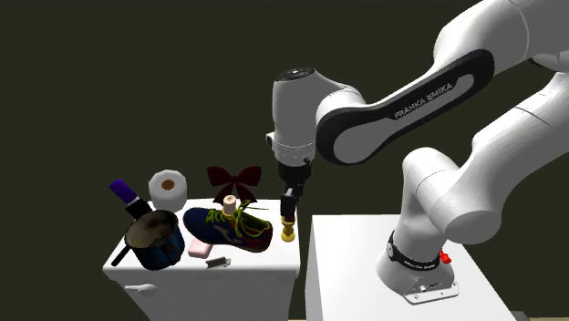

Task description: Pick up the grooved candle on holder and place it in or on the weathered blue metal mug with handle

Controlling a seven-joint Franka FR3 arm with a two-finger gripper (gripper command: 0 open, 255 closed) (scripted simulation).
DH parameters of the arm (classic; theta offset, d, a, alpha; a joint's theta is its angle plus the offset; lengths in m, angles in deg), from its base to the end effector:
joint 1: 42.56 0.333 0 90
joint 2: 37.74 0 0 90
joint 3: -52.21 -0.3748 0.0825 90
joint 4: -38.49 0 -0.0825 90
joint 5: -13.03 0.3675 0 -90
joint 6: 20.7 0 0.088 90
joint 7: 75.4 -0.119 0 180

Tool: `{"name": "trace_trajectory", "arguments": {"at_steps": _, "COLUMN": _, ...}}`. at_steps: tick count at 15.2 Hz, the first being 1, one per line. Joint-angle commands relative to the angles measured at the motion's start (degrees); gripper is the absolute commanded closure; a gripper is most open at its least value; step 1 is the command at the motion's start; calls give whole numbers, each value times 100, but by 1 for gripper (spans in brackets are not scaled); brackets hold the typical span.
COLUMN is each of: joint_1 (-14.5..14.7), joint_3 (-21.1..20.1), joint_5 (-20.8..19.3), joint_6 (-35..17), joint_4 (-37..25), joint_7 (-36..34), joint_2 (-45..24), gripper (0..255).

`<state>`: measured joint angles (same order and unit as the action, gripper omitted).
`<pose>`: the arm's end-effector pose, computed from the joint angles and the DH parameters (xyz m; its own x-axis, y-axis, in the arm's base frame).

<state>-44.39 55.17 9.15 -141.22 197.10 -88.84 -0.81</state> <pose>0.2812 -0.0278 0.4384 0.9629 -0.2693 -0.0141 -0.2688 -0.9627 0.0307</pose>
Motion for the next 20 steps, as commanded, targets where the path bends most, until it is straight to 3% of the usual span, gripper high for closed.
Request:
{"name": "trace_trajectory", "arguments": {"at_steps": 1, "joint_1": -13, "joint_3": 6, "joint_5": -16, "joint_6": -225, "joint_4": 115, "joint_7": -15, "joint_2": -97, "gripper": 0}}
{"name": "trace_trajectory", "arguments": {"at_steps": 6, "joint_1": -29, "joint_3": 29, "joint_5": -47, "joint_6": -787, "joint_4": 388, "joint_7": -23, "joint_2": -386, "gripper": 0}}
{"name": "trace_trajectory", "arguments": {"at_steps": 14, "joint_1": -29, "joint_3": 29, "joint_5": -47, "joint_6": -785, "joint_4": 388, "joint_7": -23, "joint_2": -385, "gripper": 0}}
{"name": "trace_trajectory", "arguments": {"at_steps": 15, "joint_1": -29, "joint_3": 29, "joint_5": -47, "joint_6": -785, "joint_4": 388, "joint_7": -23, "joint_2": -385, "gripper": 255}}
{"name": "trace_trajectory", "arguments": {"at_steps": 20, "joint_1": -30, "joint_3": 30, "joint_5": -48, "joint_6": -784, "joint_4": 388, "joint_7": -21, "joint_2": -383, "gripper": 255}}
